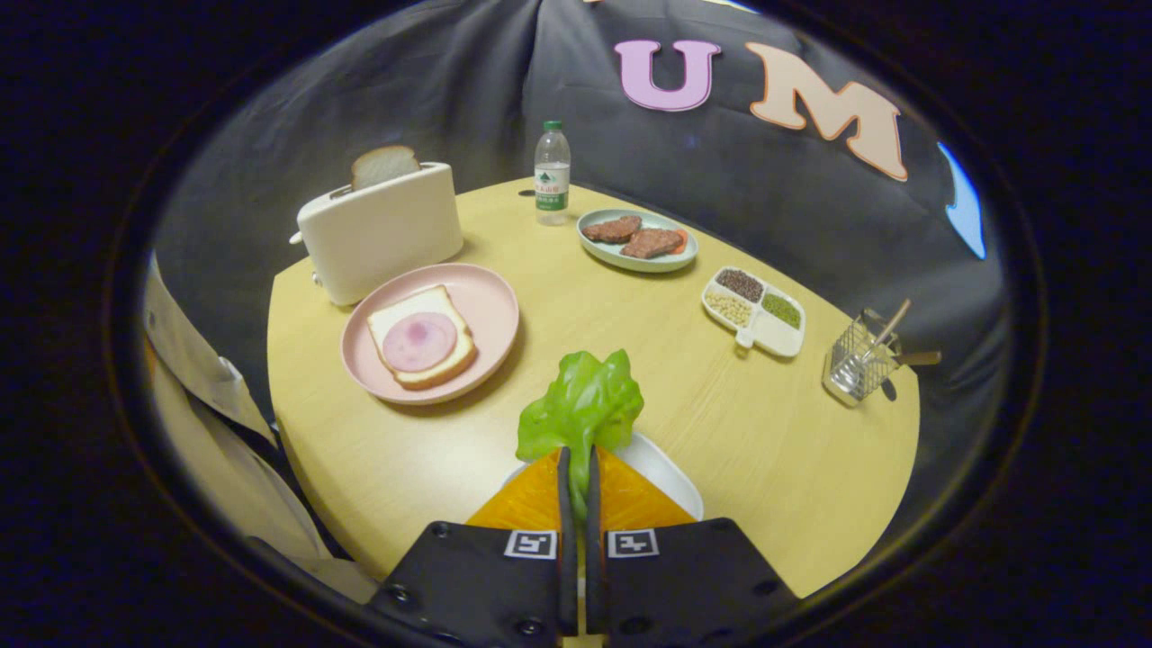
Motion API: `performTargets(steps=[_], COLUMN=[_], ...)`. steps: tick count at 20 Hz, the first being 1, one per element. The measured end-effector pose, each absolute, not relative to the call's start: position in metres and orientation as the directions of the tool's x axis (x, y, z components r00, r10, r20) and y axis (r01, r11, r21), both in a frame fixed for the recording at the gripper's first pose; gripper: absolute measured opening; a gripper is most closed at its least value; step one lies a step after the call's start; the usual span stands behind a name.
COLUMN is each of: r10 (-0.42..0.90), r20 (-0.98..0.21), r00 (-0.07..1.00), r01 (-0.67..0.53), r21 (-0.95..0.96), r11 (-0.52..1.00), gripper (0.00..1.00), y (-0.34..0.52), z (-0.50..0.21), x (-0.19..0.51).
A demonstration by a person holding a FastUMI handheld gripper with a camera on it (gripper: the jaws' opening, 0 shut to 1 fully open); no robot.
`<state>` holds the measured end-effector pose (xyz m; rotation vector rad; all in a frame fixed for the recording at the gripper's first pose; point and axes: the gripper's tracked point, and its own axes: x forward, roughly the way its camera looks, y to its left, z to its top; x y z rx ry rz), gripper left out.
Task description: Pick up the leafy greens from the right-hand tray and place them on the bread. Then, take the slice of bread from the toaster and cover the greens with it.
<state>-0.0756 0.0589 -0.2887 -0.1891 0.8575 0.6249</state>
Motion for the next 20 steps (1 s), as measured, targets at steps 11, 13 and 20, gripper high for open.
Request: performTargets(steps=[11, 13, 20], r10=[0.510, 0.526, 0.582], r20=[-0.706, -0.701, -0.699], r00=[0.492, 0.481, 0.416], r01=[-0.634, -0.648, -0.680], r21=[0.110, 0.121, 0.185], r11=[0.765, 0.752, 0.709], gripper=[0.07, 0.07, 0.07], y=[0.152, 0.171, 0.238], z=[-0.248, -0.247, -0.255], x=[-0.057, -0.056, -0.057])
